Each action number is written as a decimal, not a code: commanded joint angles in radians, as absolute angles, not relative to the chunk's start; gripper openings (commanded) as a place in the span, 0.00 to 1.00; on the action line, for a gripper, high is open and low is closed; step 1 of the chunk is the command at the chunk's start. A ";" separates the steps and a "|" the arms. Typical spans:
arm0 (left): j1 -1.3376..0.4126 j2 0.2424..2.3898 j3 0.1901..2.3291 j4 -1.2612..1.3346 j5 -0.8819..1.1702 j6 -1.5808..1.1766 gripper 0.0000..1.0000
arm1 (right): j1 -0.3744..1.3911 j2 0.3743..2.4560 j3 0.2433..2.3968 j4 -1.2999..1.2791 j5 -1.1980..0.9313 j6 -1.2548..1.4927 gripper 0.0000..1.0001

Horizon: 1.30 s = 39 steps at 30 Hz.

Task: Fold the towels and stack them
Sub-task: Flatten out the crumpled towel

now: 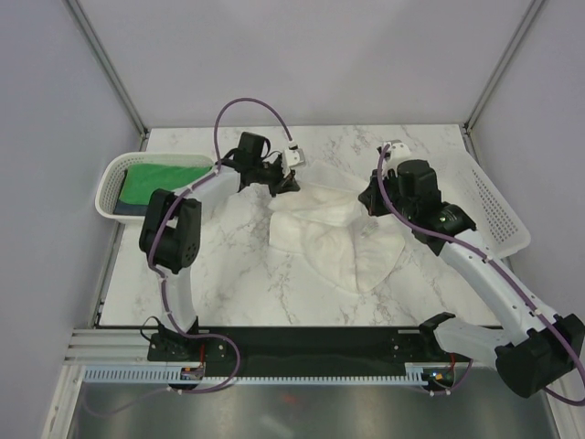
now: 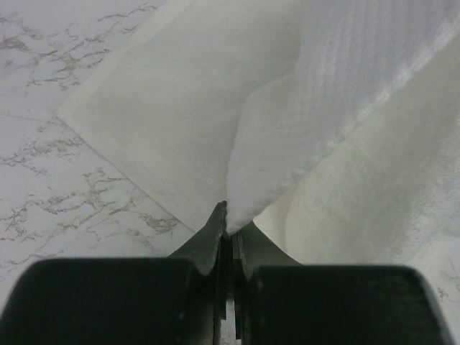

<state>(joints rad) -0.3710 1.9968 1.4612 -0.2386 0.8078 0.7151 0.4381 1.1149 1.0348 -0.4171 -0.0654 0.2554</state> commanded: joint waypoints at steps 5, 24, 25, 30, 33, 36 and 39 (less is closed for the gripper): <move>-0.365 1.652 1.497 -0.230 0.571 0.622 0.02 | 0.428 1.210 1.272 -0.296 -0.018 0.302 0.00; -0.408 1.029 1.727 -0.461 0.590 0.358 0.02 | 0.426 1.040 1.820 -0.337 -0.130 0.160 0.00; -0.408 1.034 1.715 -0.483 0.621 0.326 0.02 | 0.428 1.020 1.771 -0.353 -0.129 0.160 0.00; -0.411 1.066 1.550 -0.502 0.693 0.166 0.02 | 0.428 0.994 1.548 -0.510 -0.106 0.164 0.00; -0.414 1.103 1.405 -0.502 0.621 0.092 0.02 | 0.428 1.002 1.305 -0.522 -0.133 0.186 0.00; -0.416 1.176 1.296 -0.505 0.518 0.020 0.02 | 0.428 1.017 1.070 -0.410 -0.182 0.266 0.00; -0.419 1.288 1.223 -0.496 0.434 -0.047 0.02 | 0.428 1.075 0.918 -0.305 -0.201 0.310 0.00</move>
